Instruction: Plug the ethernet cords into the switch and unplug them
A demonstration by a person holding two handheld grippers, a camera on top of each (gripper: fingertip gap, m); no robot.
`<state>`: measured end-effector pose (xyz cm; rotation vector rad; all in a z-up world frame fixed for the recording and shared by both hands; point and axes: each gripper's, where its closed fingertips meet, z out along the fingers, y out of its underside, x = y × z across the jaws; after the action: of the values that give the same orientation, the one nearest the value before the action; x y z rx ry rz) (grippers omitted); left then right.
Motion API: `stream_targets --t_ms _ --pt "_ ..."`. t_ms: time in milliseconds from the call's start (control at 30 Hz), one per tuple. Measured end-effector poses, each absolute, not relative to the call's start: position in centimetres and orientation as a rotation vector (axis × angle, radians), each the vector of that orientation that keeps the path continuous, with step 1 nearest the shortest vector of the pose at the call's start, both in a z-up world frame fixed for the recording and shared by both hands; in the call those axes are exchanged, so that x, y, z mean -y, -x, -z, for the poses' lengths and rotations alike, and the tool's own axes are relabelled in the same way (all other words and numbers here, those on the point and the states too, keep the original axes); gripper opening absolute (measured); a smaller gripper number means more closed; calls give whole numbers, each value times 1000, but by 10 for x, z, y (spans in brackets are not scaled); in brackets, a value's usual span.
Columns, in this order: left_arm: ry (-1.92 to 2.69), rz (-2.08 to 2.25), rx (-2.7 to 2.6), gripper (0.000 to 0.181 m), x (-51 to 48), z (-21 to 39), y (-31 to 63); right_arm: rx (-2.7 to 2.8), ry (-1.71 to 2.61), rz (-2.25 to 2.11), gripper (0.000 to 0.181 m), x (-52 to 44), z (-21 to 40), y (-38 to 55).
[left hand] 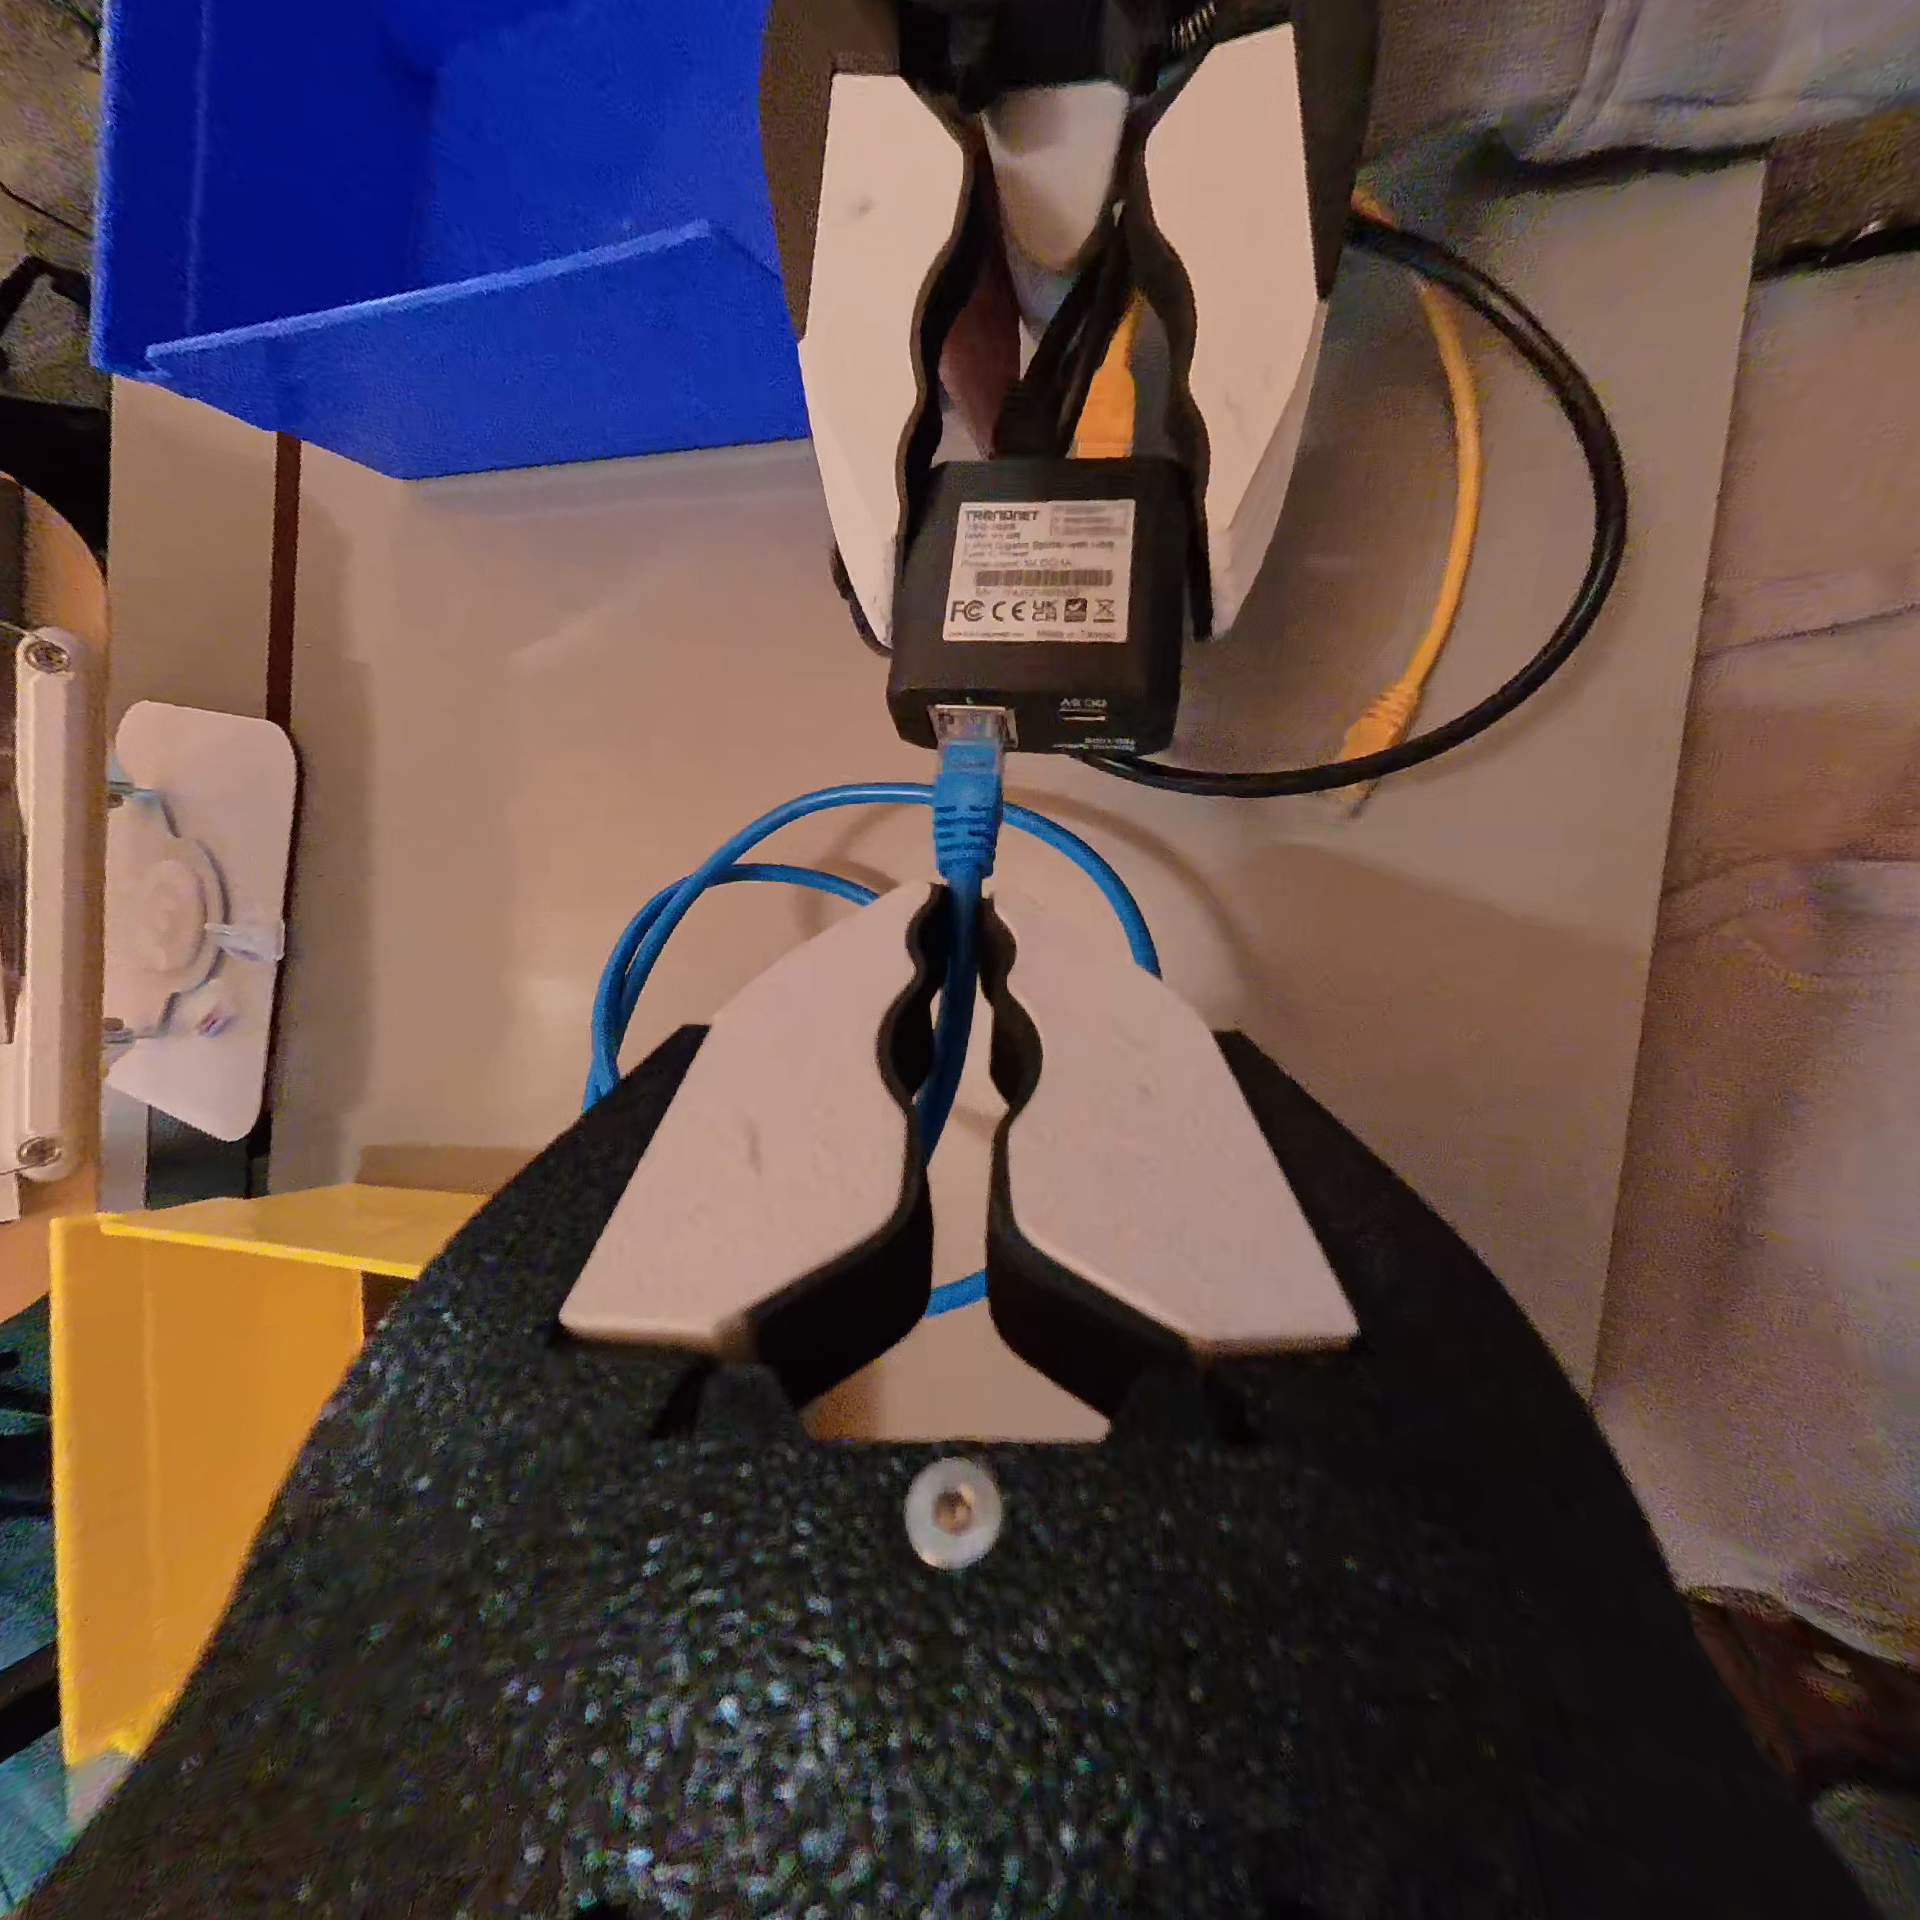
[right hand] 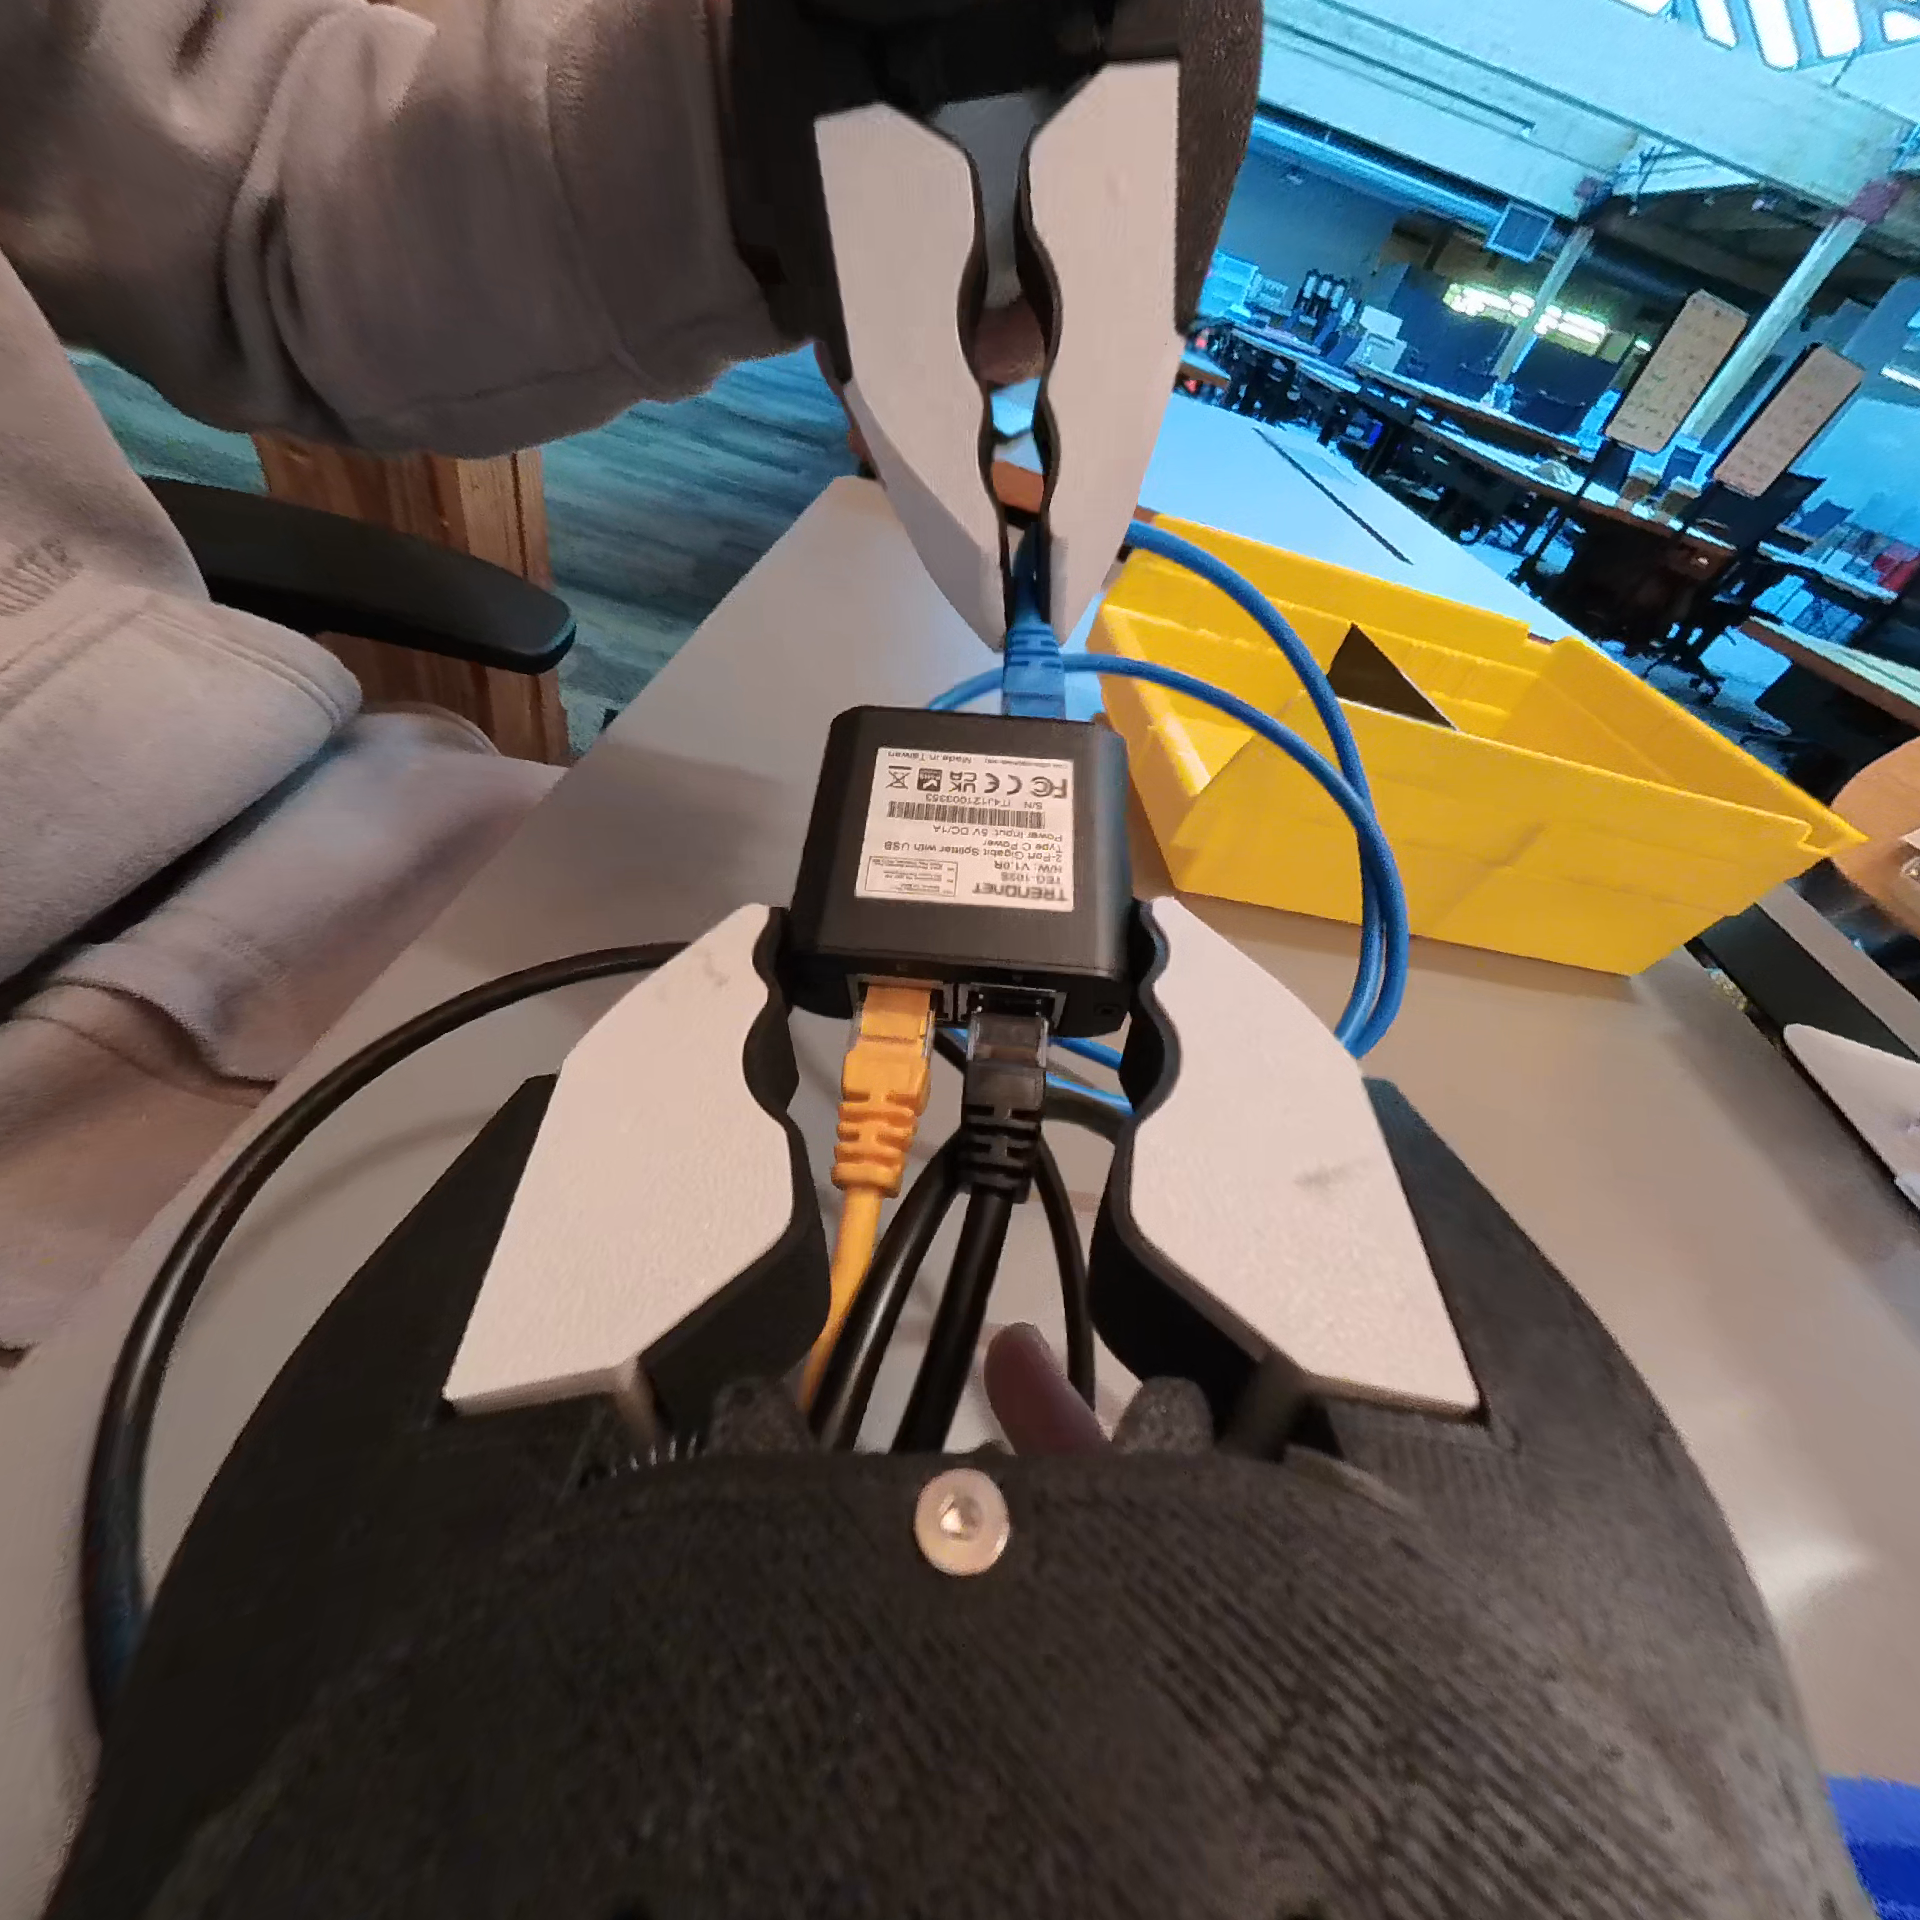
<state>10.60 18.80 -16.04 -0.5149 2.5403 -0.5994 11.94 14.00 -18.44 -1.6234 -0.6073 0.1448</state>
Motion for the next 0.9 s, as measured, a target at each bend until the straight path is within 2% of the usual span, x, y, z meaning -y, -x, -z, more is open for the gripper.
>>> stream_targets --t_ms 33,233,600,800,900 --pt "516 620 -2537 4 -187 160 -106 609 1641 -146 62 -141 188 -119" --pt "530 721 -2476 4 -182 151 -109 589 1662 -147 62 -149 197 -120" --pt "603 716 -2507 4 -191 171 -111 601 1736 -99 62 -152 208 -125" --pt "629 1200 -2331 6 -180 155 -114 597 1683 -82 62 -146 195 -128" --pt "620 1226 -2316 7 -180 156 -113 597 1681 -89 62 -146 195 -127"
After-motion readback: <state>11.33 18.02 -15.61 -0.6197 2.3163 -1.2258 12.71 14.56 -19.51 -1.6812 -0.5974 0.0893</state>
